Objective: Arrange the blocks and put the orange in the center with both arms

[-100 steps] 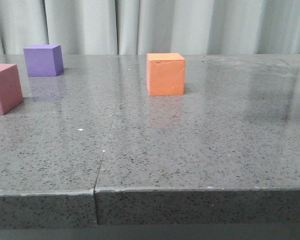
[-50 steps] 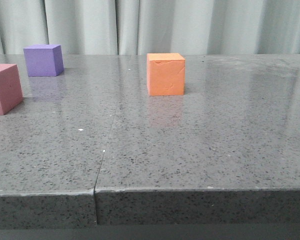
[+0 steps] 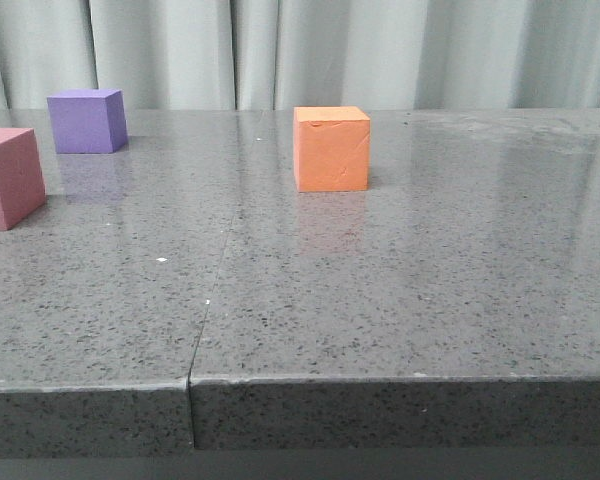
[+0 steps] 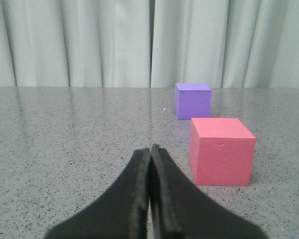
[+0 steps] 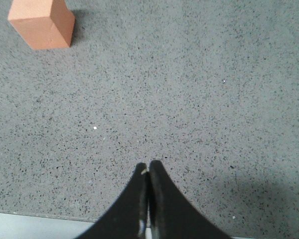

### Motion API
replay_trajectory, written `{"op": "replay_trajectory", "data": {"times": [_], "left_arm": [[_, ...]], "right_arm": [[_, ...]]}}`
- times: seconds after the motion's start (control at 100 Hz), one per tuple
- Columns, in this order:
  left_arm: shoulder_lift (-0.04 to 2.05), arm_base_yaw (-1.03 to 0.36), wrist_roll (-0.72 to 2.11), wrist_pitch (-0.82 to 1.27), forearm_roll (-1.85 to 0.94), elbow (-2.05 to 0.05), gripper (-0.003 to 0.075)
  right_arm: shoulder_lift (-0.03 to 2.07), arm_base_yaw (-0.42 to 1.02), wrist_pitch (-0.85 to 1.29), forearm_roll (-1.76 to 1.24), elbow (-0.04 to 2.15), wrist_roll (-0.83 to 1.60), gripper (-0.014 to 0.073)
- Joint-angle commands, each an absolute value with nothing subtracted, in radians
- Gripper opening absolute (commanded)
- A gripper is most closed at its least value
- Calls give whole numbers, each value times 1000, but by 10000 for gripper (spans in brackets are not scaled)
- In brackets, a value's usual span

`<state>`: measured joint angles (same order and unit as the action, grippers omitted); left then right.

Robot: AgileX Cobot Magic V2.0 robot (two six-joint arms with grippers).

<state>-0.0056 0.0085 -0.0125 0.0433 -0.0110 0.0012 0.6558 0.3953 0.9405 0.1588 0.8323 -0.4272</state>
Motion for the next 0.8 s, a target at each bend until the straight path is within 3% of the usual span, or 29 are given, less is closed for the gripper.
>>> {"op": "replay_trajectory", "data": {"times": [0.0, 0.51, 0.79], "left_arm": [[-34, 10, -14, -37, -17, 41, -20], [-34, 10, -14, -37, -17, 41, -20], [-34, 10, -14, -37, -132, 30, -20]], "right_arm": [[591, 389, 836, 186, 805, -428, -3], [267, 389, 641, 196, 518, -417, -7], [229, 389, 598, 224, 451, -417, -7]]}}
